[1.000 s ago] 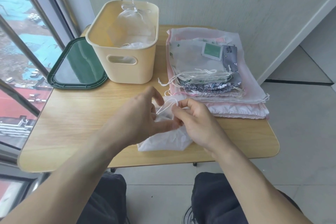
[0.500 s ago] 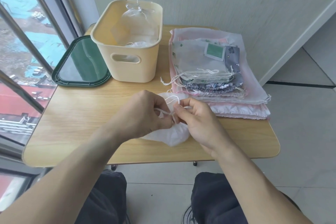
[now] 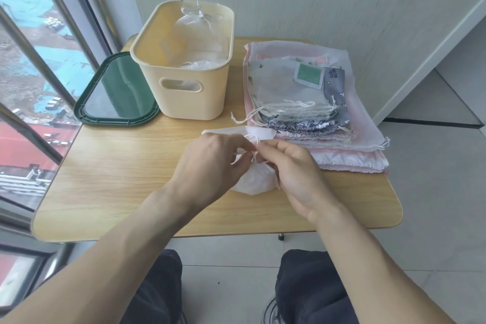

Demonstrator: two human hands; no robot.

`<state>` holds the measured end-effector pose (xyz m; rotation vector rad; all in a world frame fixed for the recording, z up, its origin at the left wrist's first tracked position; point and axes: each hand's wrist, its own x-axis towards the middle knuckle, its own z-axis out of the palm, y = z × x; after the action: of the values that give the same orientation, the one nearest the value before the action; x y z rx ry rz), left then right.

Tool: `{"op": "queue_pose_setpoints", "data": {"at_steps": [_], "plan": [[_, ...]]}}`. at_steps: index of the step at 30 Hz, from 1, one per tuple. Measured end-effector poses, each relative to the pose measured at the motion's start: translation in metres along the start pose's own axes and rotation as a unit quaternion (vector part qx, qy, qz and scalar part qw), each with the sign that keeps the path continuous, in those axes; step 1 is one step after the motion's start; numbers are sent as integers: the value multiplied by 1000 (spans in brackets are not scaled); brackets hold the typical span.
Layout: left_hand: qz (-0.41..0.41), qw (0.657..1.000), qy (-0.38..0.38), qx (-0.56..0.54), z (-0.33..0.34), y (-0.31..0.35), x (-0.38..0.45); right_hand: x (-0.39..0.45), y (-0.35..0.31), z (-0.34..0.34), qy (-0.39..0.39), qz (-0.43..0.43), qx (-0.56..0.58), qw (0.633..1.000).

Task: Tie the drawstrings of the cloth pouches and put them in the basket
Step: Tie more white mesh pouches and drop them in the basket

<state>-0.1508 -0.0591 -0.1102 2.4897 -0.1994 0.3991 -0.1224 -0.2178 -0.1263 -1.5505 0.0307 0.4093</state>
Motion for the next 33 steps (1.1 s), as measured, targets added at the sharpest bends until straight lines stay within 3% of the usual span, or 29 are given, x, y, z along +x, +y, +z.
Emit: {"op": "queue_pose_setpoints", "data": {"at_steps": [5, 11, 13, 17, 23, 27, 33], "plan": [[-88, 989, -71, -92, -6, -5, 3, -5, -6, -3, -2, -70, -101, 992], [-103, 961, -194, -166, -19, -15, 7, -5, 0, -2, 28, -186, -235, 954], [-157, 926, -246, -239, -24, -20, 8, -5, 0, 0, 29, -209, -249, 945], [-275, 820, -304, -399, -28, -22, 11, -5, -1, 3, 24, -284, -298, 911], [-340, 763, -251, -488, -25, -22, 14, -7, -1, 3, 59, -381, -333, 860], [-354, 762, -228, -492, -23, -20, 14, -6, 1, 4, 70, -375, -337, 861], [-329, 796, -225, -455, -22, -18, 11, -4, 4, 5, 95, -371, -303, 872]]}}
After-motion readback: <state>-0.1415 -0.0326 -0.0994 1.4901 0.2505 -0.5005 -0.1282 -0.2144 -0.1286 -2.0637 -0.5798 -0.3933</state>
